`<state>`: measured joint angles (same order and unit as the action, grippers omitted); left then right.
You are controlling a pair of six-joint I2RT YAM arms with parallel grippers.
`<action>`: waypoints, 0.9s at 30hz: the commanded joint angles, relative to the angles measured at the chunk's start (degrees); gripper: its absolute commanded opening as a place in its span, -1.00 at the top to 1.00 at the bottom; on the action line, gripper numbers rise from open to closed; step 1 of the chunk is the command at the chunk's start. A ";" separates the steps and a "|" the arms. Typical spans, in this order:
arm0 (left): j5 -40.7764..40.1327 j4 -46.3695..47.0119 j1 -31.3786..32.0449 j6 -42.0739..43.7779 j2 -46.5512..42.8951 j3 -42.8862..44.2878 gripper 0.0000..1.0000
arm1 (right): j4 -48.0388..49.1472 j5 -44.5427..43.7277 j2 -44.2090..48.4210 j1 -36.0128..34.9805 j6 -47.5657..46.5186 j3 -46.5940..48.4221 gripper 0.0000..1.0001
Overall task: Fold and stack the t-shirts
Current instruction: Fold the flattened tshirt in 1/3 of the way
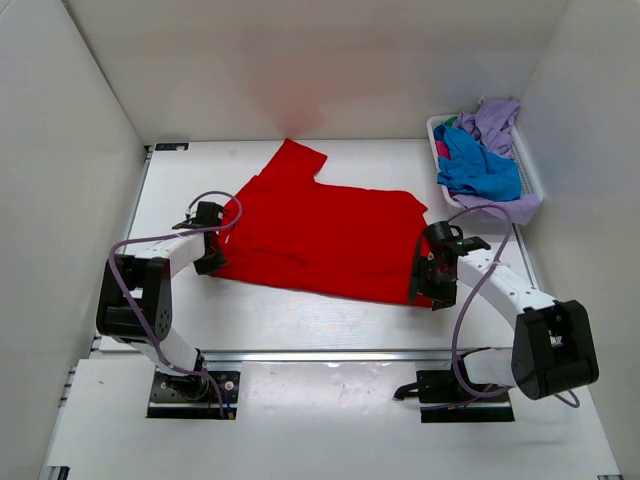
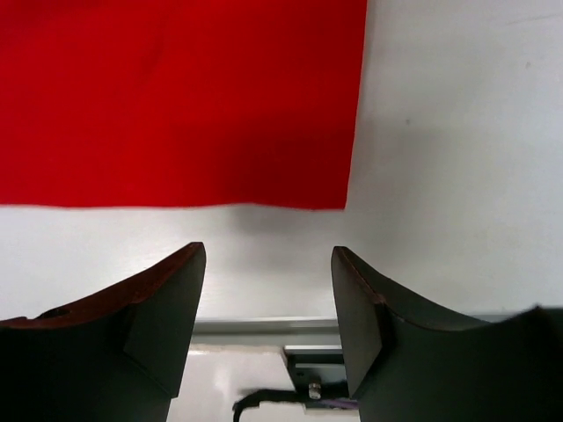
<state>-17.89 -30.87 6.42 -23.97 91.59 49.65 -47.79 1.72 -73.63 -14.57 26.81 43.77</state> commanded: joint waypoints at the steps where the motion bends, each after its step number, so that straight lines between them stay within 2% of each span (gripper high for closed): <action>1: 2.06 -0.85 -0.26 0.76 -1.76 0.10 1.00 | 4.97 -3.47 -2.04 -0.72 2.72 -1.13 -0.13; 3: 2.77 -3.57 -0.18 1.20 -4.13 -0.70 1.00 | 6.04 -4.00 -3.89 -0.28 2.37 -0.53 -0.06; 5: 4.35 -5.85 -0.88 1.56 -7.47 -1.74 1.00 | 6.22 -5.14 -6.95 -0.28 0.89 0.00 0.10; 7: 6.28 -8.84 -1.40 1.99 -10.55 -2.89 1.00 | 5.26 -5.23 -8.02 -0.37 0.27 0.96 0.62; 9: 7.95 -10.95 -1.41 1.64 -14.49 -4.38 1.00 | 4.55 -5.23 -8.20 -0.46 -0.96 1.66 0.95; 10: 8.39 -12.18 -1.23 1.29 -15.21 -4.99 1.00 | 4.03 -4.80 -8.03 -0.11 -1.23 1.50 1.00; 14: 11.73 -15.44 0.61 -0.11 -21.09 -7.72 1.00 | 1.65 -2.69 -7.41 1.47 -4.39 1.93 1.00; 18: 9.63 -19.83 4.66 -2.40 -24.00 -6.67 1.00 | -1.95 -2.68 -6.53 2.17 -6.67 1.76 0.99; 21: 13.84 -23.00 2.20 -0.99 -25.05 -6.23 1.00 | -3.53 -2.34 -5.74 1.91 -7.73 3.16 1.00; 27: 14.99 -28.62 2.81 -1.52 -30.77 -6.49 1.00 | -8.28 0.30 -4.86 0.95 -7.74 5.36 1.00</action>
<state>-5.08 -54.72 9.04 -25.06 64.14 42.11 -52.23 0.73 -80.62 -12.82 19.73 47.20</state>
